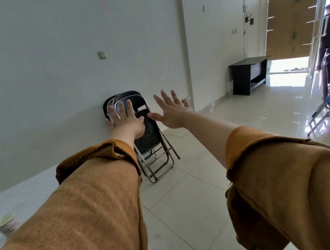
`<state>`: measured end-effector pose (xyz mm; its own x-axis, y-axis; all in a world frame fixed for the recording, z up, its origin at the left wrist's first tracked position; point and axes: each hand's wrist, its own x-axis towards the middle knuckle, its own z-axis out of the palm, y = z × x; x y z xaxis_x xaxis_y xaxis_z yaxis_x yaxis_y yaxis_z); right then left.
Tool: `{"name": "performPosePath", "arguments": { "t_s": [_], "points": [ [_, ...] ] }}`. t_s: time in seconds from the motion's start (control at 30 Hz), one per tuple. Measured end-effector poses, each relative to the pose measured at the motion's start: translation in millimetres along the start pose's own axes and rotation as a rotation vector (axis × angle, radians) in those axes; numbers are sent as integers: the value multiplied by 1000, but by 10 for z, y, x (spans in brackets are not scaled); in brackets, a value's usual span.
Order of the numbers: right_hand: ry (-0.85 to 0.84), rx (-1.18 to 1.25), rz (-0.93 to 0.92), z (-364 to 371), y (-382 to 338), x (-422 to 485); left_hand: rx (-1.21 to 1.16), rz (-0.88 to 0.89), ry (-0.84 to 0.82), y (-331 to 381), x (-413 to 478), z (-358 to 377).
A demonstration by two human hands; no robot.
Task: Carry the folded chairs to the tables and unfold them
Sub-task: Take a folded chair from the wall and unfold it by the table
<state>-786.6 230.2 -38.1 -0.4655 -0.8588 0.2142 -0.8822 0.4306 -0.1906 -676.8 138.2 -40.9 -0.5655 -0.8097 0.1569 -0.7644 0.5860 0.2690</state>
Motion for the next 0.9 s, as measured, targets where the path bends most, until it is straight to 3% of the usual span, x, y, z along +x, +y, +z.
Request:
{"name": "performPosePath", "arguments": {
  "t_s": [0.2, 0.5, 0.9],
  "points": [
    [-81, -16, -32, 230, 538, 556, -2, -25, -35, 408, 612, 377],
    [-149, -31, -111, 429, 1153, 1936, -64, -206, -16, 608, 1933, 650],
    [-200, 25, -144, 831, 2025, 3435, -9, -259, -118, 1113, 3223, 1259]
  ]
}}
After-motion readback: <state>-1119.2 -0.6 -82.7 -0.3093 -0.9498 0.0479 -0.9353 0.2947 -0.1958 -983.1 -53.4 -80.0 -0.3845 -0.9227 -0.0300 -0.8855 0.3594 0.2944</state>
